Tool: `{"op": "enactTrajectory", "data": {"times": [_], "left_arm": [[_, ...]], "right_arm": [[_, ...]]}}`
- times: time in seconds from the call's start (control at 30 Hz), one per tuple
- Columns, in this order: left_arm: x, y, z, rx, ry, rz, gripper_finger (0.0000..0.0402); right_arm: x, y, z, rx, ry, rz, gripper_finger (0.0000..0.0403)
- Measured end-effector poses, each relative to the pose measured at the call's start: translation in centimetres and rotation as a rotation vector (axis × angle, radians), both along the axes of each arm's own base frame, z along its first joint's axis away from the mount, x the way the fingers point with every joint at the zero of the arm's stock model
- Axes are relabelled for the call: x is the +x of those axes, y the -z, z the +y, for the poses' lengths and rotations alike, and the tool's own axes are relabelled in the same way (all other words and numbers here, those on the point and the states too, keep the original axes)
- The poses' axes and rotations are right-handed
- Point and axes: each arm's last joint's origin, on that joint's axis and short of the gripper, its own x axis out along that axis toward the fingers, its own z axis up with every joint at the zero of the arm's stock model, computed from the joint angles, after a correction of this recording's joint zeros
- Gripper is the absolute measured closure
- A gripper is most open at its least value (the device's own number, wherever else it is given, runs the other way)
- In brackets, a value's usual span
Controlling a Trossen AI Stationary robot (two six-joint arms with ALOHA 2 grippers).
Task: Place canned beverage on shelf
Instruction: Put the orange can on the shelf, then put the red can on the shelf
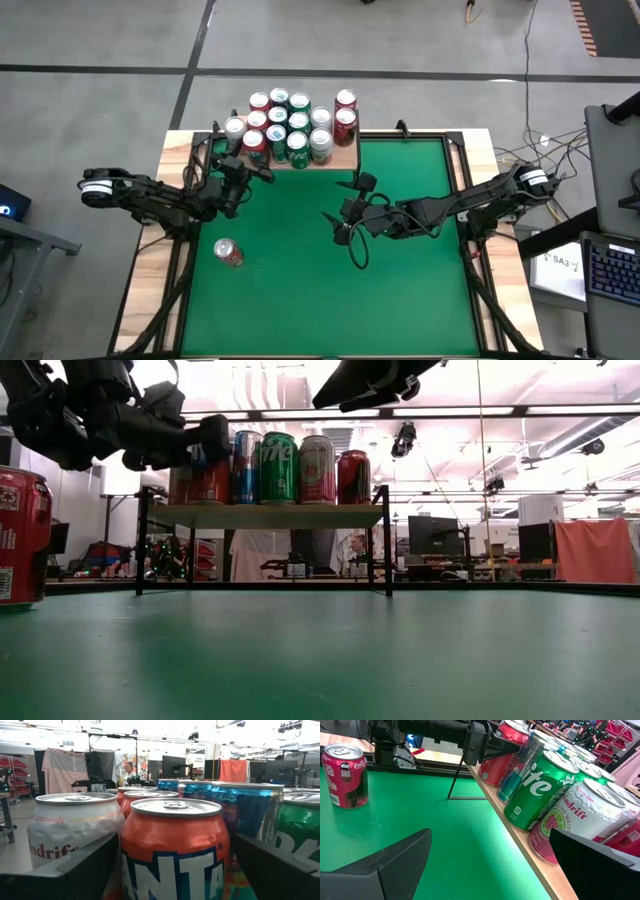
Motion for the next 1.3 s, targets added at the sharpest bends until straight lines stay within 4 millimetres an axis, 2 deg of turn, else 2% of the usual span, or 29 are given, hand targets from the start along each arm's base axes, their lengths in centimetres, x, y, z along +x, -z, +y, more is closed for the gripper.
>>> {"op": "enactTrajectory", "data": {"times": [0.27, 0.6, 0.73, 0.9, 1.07, 1.2, 1.3], "left_arm": [[-0.3, -0.6, -0.6, 0.005, 0.021, -0.027, 0.0008], [-1.5, -2.7, -2.7, 0.022, 0.072, -0.076, 0.0008], [-2.2, -3.7, -4.1, 0.047, 0.139, -0.072, 0.0008], [-3.1, -4.3, -6.9, 0.111, 0.211, 0.104, 0.0009], [-3.7, -3.6, -8.3, 0.051, 0.123, 0.309, 0.0036], [-3.7, -3.6, -9.4, 0.035, 0.189, 0.263, 0.0077], [-3.3, -4.9, -10.0, 0.028, 0.231, 0.209, 0.0121]], "right_arm": [[0.0, 0.0, 0.0, 0.0, 0.0, 0.0, 0.0005], [0.0, 0.0, 0.0, 0.0, 0.0, 0.0, 0.0005], [0.0, 0.0, 0.2, 0.0, -0.006, -0.001, 0.0005], [-0.4, -0.3, 1.0, 0.0, -0.033, -0.009, 0.0005], [-0.6, -0.7, 1.5, -0.003, -0.049, -0.016, 0.0005], [-0.8, -0.9, 1.5, -0.01, -0.054, -0.018, 0.0005], [-1.1, -1.3, 1.5, -0.009, -0.058, -0.017, 0.0005]]}}
